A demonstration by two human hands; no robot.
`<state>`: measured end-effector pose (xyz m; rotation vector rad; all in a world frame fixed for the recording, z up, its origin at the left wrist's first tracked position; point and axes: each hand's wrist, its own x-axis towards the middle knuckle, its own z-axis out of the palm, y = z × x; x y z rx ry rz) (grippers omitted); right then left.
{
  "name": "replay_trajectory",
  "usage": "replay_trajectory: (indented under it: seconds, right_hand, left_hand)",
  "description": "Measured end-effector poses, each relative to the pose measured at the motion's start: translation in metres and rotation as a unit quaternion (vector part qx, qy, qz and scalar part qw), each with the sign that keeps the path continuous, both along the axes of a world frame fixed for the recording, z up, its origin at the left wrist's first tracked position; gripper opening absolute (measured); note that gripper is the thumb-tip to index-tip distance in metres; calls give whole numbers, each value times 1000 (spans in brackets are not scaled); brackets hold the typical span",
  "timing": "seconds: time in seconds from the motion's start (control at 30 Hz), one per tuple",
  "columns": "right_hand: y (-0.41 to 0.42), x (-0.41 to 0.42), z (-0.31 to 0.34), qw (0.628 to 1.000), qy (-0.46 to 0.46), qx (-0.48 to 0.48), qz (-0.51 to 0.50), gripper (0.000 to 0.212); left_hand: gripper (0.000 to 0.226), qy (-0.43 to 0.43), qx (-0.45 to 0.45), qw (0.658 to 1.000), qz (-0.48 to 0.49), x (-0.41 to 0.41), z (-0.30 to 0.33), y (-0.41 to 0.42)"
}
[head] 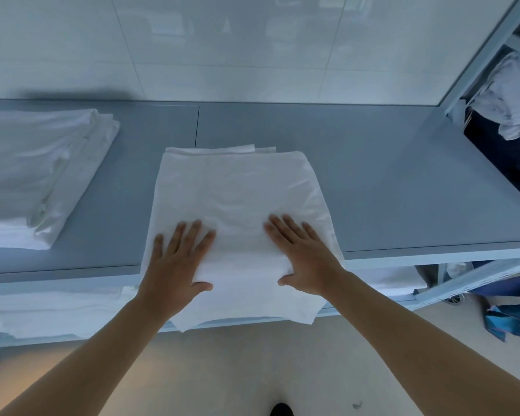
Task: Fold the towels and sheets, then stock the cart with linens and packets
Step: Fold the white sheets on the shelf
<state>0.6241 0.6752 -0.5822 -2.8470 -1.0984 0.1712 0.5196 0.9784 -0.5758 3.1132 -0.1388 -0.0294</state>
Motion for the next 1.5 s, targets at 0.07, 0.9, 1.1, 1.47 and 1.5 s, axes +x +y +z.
replay_trajectory:
  seconds: [0.07, 0.9, 1.1, 1.47, 1.5]
  right_hand:
    - [-1, 1, -6, 1000, -9, 21, 3, 138]
    - [5, -9, 131, 993, -94, -23, -68, 51]
    - [22, 62, 257, 967, -236, 23, -97, 52]
    - [-19, 39, 208, 909, -374, 185, 3, 54]
    - [-26, 24, 173, 942, -299, 152, 2, 58]
  left_hand:
    - [122, -11, -9, 1000, 8, 0, -5, -1]
    - [43, -121, 20, 992, 22, 13, 115, -10]
    - [30, -300, 7, 953, 48, 88, 234, -6]
    - [39, -398, -89, 913, 12, 45, 185, -31]
    - [43, -339, -88, 936, 15, 30, 152, -37]
